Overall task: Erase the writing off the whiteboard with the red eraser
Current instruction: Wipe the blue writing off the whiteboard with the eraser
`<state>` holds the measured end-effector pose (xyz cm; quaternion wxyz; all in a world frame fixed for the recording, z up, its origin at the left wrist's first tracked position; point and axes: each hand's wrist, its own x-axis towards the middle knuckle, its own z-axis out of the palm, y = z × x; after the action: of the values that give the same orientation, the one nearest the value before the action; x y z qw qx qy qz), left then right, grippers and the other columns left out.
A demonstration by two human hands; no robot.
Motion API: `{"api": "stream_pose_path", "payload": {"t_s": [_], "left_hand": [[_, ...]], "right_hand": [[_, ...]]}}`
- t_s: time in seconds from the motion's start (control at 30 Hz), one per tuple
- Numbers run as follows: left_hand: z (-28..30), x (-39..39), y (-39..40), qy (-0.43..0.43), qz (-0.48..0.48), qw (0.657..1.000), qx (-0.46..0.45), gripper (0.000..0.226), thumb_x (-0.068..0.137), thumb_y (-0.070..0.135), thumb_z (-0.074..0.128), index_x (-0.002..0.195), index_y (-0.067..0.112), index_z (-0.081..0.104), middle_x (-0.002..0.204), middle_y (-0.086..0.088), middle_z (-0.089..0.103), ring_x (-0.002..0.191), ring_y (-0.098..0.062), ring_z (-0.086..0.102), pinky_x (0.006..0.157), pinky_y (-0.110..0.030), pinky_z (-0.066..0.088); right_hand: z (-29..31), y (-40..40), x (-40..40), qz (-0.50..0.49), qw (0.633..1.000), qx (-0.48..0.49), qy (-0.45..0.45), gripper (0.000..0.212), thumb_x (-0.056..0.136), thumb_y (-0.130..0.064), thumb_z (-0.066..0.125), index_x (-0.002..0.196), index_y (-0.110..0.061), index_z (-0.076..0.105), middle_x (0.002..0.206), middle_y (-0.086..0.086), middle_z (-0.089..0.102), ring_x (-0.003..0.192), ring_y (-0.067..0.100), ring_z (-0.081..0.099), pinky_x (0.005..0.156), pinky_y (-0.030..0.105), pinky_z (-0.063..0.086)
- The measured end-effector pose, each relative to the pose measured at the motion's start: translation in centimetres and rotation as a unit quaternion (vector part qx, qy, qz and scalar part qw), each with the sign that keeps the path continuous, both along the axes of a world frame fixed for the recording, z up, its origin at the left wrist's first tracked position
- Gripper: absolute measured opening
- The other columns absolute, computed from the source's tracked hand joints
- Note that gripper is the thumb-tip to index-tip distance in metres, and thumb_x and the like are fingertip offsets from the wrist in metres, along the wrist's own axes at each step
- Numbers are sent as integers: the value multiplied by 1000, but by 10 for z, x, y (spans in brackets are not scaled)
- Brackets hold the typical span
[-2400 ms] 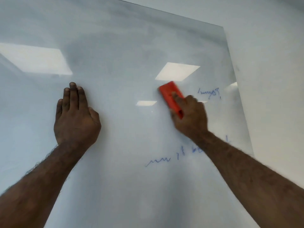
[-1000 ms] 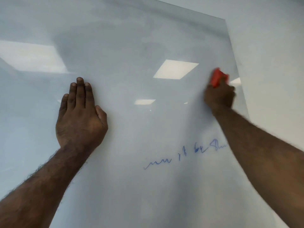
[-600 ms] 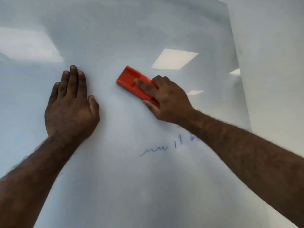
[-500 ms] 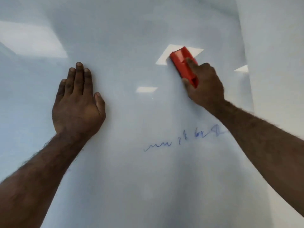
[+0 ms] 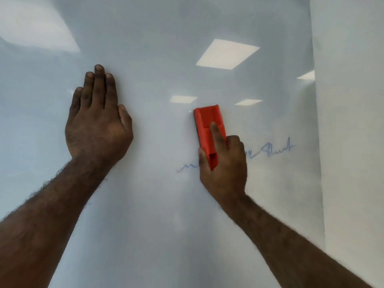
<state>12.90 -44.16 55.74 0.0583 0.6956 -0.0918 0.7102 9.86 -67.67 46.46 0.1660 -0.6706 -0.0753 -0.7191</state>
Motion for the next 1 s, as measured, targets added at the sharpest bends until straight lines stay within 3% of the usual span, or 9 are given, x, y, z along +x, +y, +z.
{"api": "stream_pose_path", "payload": {"t_s": [0.2,0.27,0.47,0.63,0.7,0.77,0.83,0.9,1.0], "left_hand": [[-18,1,8,-8,10,1000,24,61,101,32,22,157,8,16,166,-9,11,152,-23,11,119,-22,-9],[-21,1,10,-17,11,1000,24,61,101,32,22,156,7,17,165,-9,12,152,-23,12,120,-24,-6],[-31,-1,11,-13,14,1000,19,61,101,32,22,156,7,16,165,-9,12,152,-23,13,121,-27,-2],[-42,-4,2,-3,21,1000,-5,64,101,37,21,157,4,13,165,-12,11,153,-25,10,122,-33,1],[-47,-5,-6,2,18,1000,-17,65,102,38,21,157,3,13,165,-14,10,153,-26,10,123,-36,4],[-51,-5,-18,7,11,1000,-14,65,102,37,22,156,3,12,165,-14,10,153,-26,9,123,-37,6],[-55,-5,-29,9,-1,1000,1,64,101,35,23,156,3,14,165,-14,11,153,-26,11,123,-38,7],[-59,-6,-36,6,-6,1000,12,62,102,32,24,156,3,16,164,-14,13,152,-26,13,123,-37,7],[-63,-3,-36,7,-4,1000,30,62,102,32,23,157,5,16,165,-13,13,152,-26,13,123,-34,4]], "right_hand": [[-80,37,-9,2,960,-277,48,57,94,-38,55,147,-26,37,95,11,52,73,27,44,62,38,42],[-70,14,-6,-14,954,-298,31,55,95,-38,54,146,-28,38,95,13,55,72,28,45,63,38,42],[-35,-86,7,-53,998,-35,-19,62,88,-36,64,145,-20,44,94,12,51,77,29,51,69,42,49],[-15,-90,7,4,976,216,2,64,87,-27,68,146,-18,44,101,17,51,88,36,56,76,47,52],[-3,-60,6,25,969,245,-1,63,86,-28,68,144,-17,47,106,19,53,91,39,59,77,44,52],[-1,-21,0,32,986,163,-7,62,85,-33,68,143,-18,48,100,16,53,84,36,58,72,41,51],[-14,12,-5,28,1000,-2,-4,61,87,-38,64,143,-20,47,94,11,51,77,30,52,67,38,47],[-26,26,-5,13,989,-148,6,59,88,-41,60,142,-22,47,93,9,50,73,27,47,63,38,44],[-26,3,0,-15,977,-214,-3,56,90,-41,57,142,-24,45,92,9,52,72,26,45,63,39,42]]}}
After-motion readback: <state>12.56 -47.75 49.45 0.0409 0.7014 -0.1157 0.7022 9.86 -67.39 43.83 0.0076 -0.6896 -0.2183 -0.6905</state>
